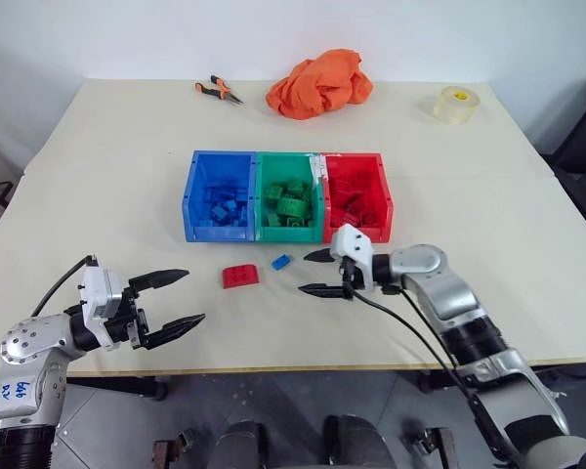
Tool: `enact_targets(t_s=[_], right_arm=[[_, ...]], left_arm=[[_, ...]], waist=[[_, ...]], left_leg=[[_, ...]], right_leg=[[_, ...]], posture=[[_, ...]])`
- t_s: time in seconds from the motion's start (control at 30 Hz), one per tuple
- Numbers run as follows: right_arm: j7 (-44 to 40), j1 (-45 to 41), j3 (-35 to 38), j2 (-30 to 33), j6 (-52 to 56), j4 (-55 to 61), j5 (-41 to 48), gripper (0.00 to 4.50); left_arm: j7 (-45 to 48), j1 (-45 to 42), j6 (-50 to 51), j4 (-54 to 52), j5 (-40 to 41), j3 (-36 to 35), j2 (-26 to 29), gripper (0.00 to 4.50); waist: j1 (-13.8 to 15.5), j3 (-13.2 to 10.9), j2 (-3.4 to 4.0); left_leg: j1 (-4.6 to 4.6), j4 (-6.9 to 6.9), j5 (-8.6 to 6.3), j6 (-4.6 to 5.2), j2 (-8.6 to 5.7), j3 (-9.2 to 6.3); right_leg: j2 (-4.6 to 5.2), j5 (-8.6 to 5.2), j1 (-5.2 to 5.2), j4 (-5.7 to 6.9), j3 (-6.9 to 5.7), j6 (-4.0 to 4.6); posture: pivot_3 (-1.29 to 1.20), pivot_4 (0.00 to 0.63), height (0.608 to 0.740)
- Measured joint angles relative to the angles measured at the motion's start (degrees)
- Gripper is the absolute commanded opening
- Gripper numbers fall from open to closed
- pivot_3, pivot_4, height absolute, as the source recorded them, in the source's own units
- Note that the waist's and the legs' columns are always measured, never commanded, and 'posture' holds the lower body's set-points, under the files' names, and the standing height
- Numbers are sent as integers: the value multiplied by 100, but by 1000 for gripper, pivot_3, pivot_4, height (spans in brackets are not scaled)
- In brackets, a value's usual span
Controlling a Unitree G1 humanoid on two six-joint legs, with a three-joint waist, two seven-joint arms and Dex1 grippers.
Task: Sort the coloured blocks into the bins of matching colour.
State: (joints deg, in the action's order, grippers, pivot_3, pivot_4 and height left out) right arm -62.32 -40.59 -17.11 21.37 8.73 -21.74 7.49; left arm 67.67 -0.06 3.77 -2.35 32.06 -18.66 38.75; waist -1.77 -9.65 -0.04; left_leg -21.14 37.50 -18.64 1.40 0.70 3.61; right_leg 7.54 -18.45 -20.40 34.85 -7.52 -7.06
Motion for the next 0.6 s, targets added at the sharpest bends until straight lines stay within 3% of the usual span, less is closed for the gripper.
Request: enact_targets(t_s=[0.6], right_arm=[[-181, -1155, 1, -1033, -1466, -2739, -553, 3445]], left_arm=[[-345, 504, 114, -447, 139, -164, -10, 4500]], waist=[[-27, -1, 2]], left_leg=[[0, 2, 0, -1, 0, -16]], right_leg=[[-1, 0, 1, 15, 17, 0]], posture=[[0, 150, 740]])
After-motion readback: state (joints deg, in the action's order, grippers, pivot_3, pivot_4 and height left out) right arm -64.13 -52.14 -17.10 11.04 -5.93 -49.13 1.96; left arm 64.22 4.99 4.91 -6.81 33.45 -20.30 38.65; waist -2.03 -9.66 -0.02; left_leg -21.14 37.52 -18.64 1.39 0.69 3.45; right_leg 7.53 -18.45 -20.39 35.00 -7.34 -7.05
